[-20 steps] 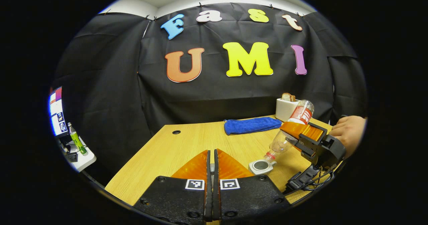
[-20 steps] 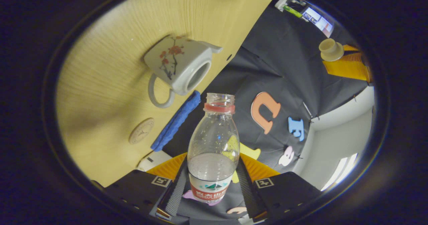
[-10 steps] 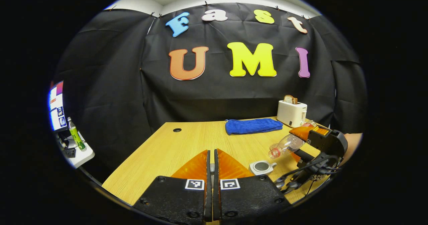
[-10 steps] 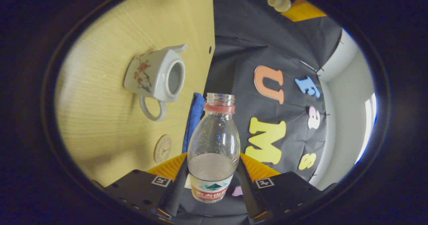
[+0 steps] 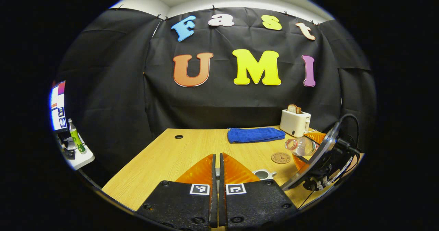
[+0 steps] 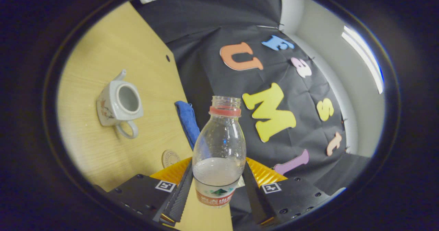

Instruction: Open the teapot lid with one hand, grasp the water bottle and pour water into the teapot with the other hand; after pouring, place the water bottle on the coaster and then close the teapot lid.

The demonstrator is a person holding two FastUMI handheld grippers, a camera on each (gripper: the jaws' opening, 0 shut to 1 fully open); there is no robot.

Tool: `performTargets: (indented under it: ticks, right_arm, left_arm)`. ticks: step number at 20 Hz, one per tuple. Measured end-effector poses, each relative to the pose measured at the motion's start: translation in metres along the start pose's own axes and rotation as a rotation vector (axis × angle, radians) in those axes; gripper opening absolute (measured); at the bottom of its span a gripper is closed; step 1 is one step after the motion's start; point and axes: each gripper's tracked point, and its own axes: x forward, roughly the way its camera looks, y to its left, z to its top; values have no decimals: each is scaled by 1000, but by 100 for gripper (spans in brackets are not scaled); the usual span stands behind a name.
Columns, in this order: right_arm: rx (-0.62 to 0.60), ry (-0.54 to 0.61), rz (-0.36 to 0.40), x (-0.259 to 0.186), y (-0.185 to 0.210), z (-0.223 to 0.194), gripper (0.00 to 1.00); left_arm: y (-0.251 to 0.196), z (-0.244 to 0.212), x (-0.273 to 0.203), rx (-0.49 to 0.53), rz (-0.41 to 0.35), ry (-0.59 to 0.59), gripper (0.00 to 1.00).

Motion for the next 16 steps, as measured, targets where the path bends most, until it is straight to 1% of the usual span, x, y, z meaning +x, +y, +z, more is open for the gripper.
performTargets:
  ticks: [3, 4, 5, 8, 9, 12, 13, 14, 15, 16]
  right_arm:
    - [271, 22, -25, 4, -22, -12, 79]
    - [372, 32, -14, 7, -24, -15, 79]
    - [471, 43, -12, 12, -28, -21, 75]
    - [713, 83, 26, 24, -31, -36, 75]
    - [768, 94, 22, 30, -35, -41, 78]
    - [872, 95, 48, 48, -39, -47, 77]
    - [909, 89, 66, 54, -39, -46, 77]
    - [948, 86, 94, 61, -34, -43, 75]
    - [987, 89, 114, 68, -32, -41, 75]
    - [1016, 97, 129, 75, -29, -41, 77]
  left_arm:
    - [-1, -1, 1, 14, 5, 0, 4]
    - [0, -1, 1, 16, 9, 3, 4]
    - [0, -3, 2, 17, 9, 7, 3]
    - [1, -4, 1, 26, 19, 13, 4]
    - [2, -2, 1, 34, 24, 7, 3]
    - [0, -1, 1, 38, 22, 1, 4]
    - [0, -1, 1, 38, 23, 1, 4]
    - [0, -2, 2, 40, 23, 4, 4]
    - [1, -4, 3, 42, 26, 8, 4]
    - [2, -5, 4, 43, 30, 12, 4]
